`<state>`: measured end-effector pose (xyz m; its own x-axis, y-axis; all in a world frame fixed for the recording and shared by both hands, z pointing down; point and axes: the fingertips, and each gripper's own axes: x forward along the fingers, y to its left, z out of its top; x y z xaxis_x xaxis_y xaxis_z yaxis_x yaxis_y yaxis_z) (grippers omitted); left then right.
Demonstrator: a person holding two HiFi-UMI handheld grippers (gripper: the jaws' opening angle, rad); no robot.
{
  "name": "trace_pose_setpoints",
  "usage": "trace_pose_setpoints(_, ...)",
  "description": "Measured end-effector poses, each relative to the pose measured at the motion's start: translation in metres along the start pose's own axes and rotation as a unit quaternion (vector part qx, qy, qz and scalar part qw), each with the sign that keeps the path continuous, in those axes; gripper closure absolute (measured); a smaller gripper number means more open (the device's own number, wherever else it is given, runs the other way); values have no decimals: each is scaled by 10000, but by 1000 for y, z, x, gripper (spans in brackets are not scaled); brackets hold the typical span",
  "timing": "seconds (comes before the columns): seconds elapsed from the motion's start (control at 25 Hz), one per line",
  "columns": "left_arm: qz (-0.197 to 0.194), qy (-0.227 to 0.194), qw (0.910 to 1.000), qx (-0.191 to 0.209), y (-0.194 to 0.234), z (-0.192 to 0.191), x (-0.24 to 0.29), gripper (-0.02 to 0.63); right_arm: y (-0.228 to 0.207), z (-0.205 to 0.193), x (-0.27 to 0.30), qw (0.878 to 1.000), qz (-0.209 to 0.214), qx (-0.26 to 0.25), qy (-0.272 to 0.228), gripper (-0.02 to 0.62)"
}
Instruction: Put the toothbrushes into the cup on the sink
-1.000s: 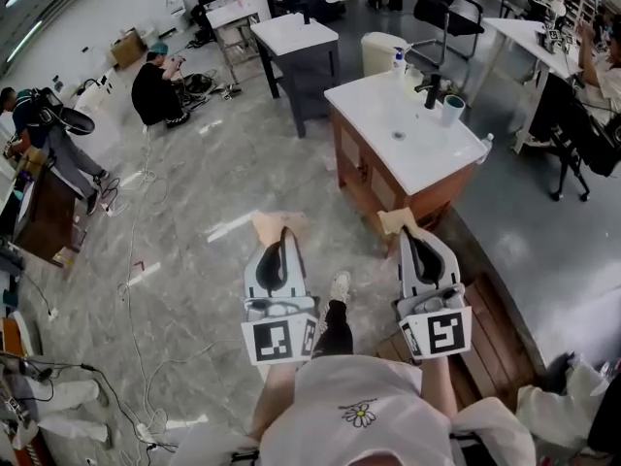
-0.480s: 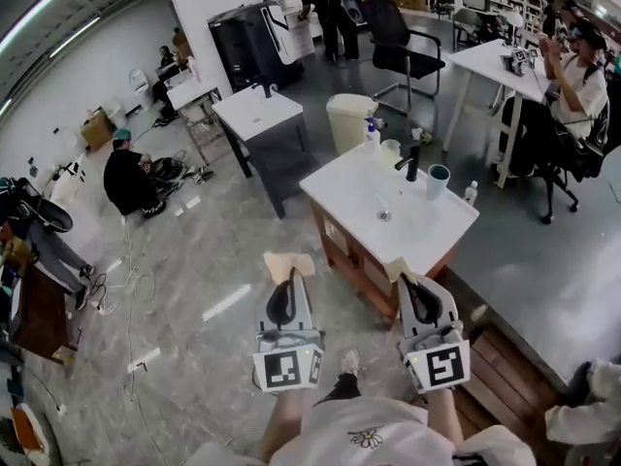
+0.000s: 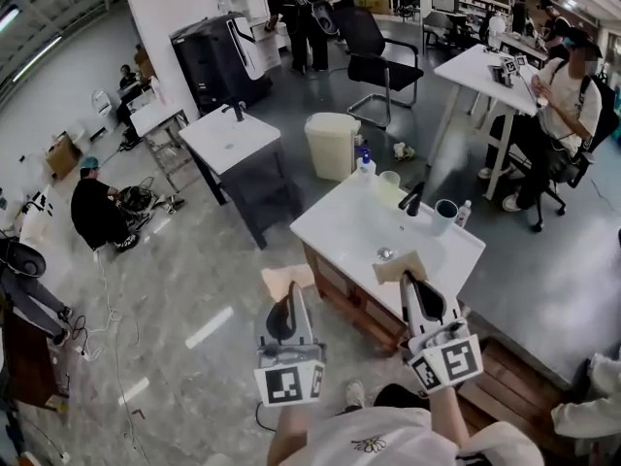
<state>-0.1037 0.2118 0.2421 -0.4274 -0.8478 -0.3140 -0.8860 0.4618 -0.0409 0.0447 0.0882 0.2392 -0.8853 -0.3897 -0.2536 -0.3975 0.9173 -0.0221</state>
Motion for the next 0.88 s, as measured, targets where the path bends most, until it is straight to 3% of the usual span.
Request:
trace_pose_setpoints(0.12,26,149,9998,-149,12,-16,10,577,-1,-11,16,9995,-57,-244,217,581)
trace_pose_setpoints(0.48,34,371,9991,-212,26,-43,45,577,-20,-44,63,9992,28,-63,402,581)
trace_pose_setpoints(0.68,-92,303,9989,-347,10,-50,87,577,-57,-45,90,9996,-90,-88,263,581)
trace_pose_setpoints(0.88,-195,43,9998,-94,-2,-53,146,577,-102,-35,115,9994,-203,-286,30,581)
